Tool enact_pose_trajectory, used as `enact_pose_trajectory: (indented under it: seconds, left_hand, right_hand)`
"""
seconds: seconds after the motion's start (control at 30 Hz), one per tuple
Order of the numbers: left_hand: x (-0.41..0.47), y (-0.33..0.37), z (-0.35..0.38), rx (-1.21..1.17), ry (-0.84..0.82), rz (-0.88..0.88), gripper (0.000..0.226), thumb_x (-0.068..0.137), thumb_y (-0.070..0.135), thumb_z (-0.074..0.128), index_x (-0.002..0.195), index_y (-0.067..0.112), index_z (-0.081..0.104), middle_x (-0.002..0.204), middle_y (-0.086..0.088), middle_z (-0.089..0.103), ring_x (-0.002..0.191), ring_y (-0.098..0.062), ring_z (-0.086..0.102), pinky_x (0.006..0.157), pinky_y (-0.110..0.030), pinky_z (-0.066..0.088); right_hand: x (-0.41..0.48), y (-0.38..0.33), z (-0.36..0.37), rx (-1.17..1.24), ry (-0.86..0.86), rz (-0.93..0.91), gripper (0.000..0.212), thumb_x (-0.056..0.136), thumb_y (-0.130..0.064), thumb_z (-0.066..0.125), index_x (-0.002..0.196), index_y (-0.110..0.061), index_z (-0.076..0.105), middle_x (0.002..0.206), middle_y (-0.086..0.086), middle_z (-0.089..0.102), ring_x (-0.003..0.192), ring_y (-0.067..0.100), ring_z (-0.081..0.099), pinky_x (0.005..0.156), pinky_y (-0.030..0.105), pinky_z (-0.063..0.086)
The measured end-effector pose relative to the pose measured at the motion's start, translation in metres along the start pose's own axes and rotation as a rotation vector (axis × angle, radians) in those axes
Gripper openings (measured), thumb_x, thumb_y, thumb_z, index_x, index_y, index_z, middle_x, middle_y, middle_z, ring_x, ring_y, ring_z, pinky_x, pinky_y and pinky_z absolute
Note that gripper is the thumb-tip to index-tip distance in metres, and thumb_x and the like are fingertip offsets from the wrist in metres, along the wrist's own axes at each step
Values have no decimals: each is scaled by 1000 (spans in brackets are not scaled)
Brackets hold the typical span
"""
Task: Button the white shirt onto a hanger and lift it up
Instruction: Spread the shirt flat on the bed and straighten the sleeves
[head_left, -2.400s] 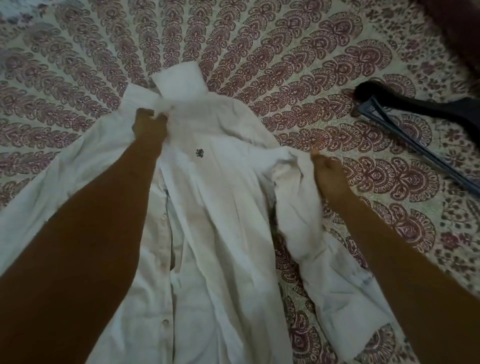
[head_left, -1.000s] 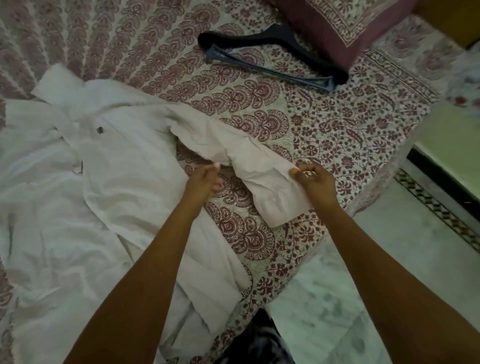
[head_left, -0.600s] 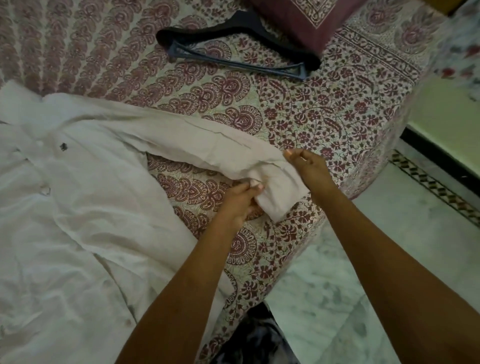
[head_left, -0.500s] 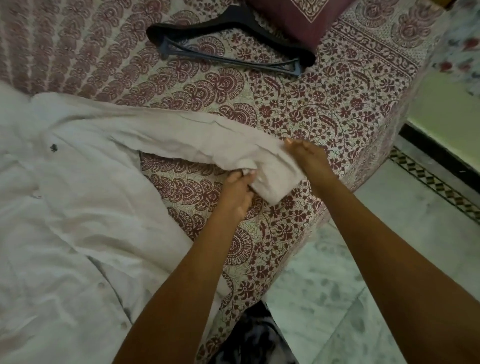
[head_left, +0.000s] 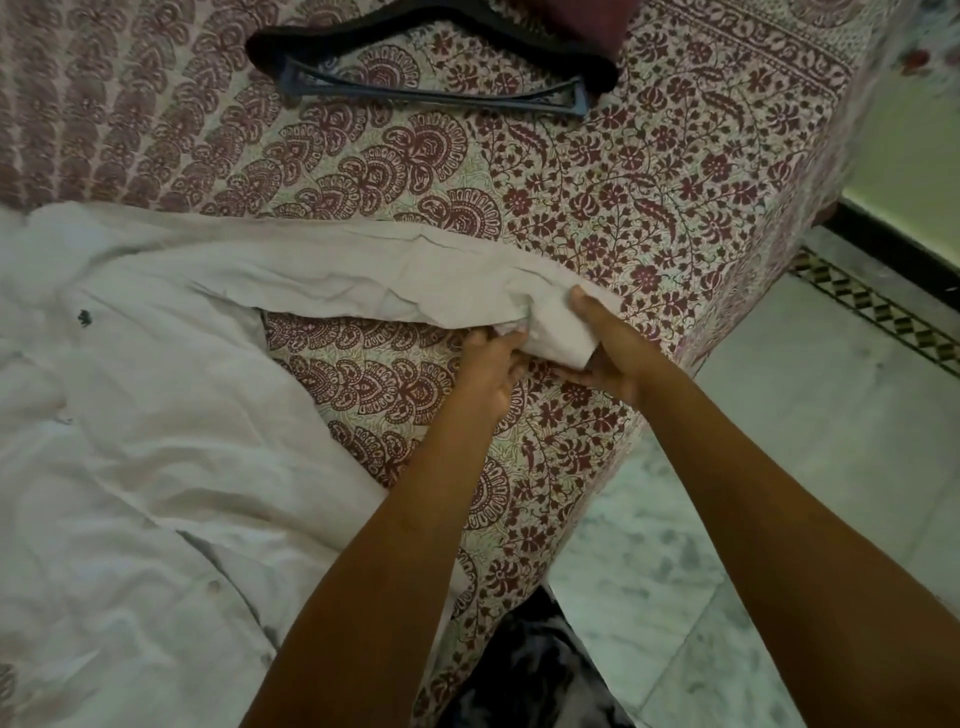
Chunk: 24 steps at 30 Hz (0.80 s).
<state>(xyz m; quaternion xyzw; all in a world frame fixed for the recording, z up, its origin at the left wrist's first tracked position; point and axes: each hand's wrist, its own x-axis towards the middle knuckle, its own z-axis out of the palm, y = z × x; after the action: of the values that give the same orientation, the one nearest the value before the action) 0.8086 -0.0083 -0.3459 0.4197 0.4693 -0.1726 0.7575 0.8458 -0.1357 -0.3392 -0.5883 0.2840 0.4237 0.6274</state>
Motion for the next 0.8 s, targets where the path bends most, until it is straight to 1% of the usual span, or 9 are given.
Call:
enact_pose_trajectory:
  seconds: [0.1,0.2,0.27,0.37,0.4,0.53,0.6,0.7,0.8]
  left_hand:
    - [-3,-3,-2,117,60,58,38,85,8,64,120,9,50,122,-9,60,109,-24,59,99,-39,43]
    - [-4,5,-22,177,187,135,28,82,9,67,106,11,55,117,-11,62,98,-19,59,99,-38,44]
    - [-1,15,-45,204,304,221,23,81,7,67,101,13,58,107,-8,63,92,-18,59,90,-31,49]
    - [6,31,-86,255,485,379,20,80,2,65,98,11,60,95,-5,61,85,-17,57,61,-10,49]
    - [8,37,-98,287,533,429,21,80,2,64,98,10,61,96,-6,62,87,-18,58,59,-8,48]
    - [22,52,-144,599,683,497,34,77,14,66,110,12,59,120,-9,59,112,-25,54,93,-27,42]
    - [28,57,-164,819,682,454,50,78,22,66,126,16,51,137,-12,46,126,-30,42,105,-37,35]
    - [32,60,-181,1111,582,348,64,81,29,65,139,24,37,151,-11,27,136,-33,29,110,-45,27]
    - [29,65,-190,1198,468,330,57,82,25,65,135,25,44,151,-10,27,134,-31,33,111,-38,28]
  right_hand:
    - [6,-1,1,103,252,-102,38,90,-25,57,121,-4,49,102,8,58,90,22,58,66,27,55]
    - [13,-14,-1,214,443,-272,36,93,-18,51,123,1,48,103,6,56,97,21,56,80,31,55]
    - [20,-29,-5,215,578,-414,31,95,-19,48,119,1,51,102,5,56,96,18,56,87,33,52]
    - [33,-46,-16,-9,751,-552,19,97,-20,42,99,-8,55,85,2,55,76,10,51,71,29,47]
    - [36,-47,-19,-100,762,-561,21,97,-20,40,99,-8,56,84,3,54,75,11,50,70,28,45]
    - [46,-21,-28,-268,761,-432,20,95,-10,36,101,-7,54,91,5,50,88,16,45,72,20,38]
    - [45,-5,-25,-283,781,-394,19,90,-11,39,103,-10,53,92,7,57,91,22,51,81,26,42]
    - [42,16,-14,-509,887,-394,47,84,-19,50,129,-7,41,130,18,47,118,32,45,98,42,38]
    - [33,31,19,-708,1033,-487,58,81,-15,54,135,-7,35,135,19,38,125,34,37,101,41,29]
